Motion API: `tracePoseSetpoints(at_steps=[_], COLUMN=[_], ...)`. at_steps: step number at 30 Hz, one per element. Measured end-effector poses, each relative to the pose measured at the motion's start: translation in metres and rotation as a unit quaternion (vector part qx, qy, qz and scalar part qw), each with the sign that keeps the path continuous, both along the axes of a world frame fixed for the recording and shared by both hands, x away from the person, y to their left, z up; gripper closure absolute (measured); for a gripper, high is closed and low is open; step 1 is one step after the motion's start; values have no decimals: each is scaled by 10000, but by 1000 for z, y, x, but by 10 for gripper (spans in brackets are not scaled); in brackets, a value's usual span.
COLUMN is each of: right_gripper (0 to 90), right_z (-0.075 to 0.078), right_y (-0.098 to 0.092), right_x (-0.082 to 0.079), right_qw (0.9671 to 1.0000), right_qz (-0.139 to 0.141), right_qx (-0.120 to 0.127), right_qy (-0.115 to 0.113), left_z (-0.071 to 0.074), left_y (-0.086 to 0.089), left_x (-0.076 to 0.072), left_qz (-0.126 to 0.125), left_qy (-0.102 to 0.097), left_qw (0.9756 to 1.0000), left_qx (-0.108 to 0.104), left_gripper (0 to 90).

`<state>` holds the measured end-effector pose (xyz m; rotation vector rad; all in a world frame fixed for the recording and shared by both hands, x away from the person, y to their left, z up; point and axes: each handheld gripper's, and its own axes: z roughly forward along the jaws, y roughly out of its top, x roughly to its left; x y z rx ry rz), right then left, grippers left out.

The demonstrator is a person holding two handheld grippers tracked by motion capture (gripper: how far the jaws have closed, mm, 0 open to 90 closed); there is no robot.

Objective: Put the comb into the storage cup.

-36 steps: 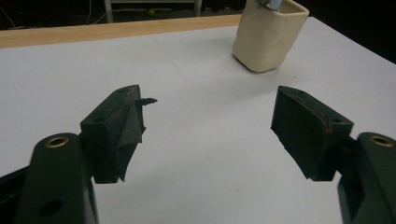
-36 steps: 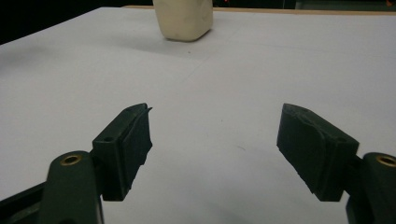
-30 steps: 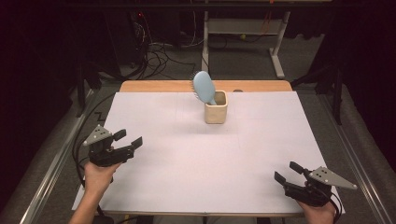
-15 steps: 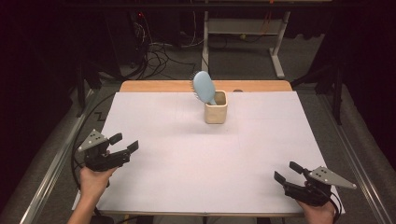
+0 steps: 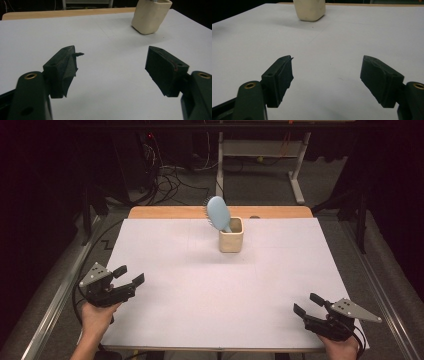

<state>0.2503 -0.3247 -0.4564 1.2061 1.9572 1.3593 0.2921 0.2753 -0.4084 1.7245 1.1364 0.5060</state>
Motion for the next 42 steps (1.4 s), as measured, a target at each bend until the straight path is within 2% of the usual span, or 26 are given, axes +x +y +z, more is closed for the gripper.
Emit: tracePoseSetpoints(at_steps=[4,18,24,33,36,42], right_gripper=[269,271,270,270,270,270], right_z=[0,1,1,1,1,1], right_y=[-1,-3,-3,-3,-3,-3], right_x=[0,-1,-1,-1,-1,-2], right_qw=[10000,10000,10000,10000,10000,10000], right_qz=[-6,-16,-40,-33,-37,-34], right_qx=[12,55,55,57,55,64], right_qy=[-4,-15,-12,-18,-7,-15], left_z=[-6,-18,-24,-28,-32,-38], left_y=[1,2,3,3,3,2], left_x=[-2,-5,-5,-7,-8,-9], left_qz=[45,47,54,60,91,111], left_qy=[-12,83,176,207,231,283], left_qw=[10000,10000,9998,9997,9995,9994], left_qx=[56,0,-100,-119,-188,-156], left_gripper=[269,273,284,285,285,287])
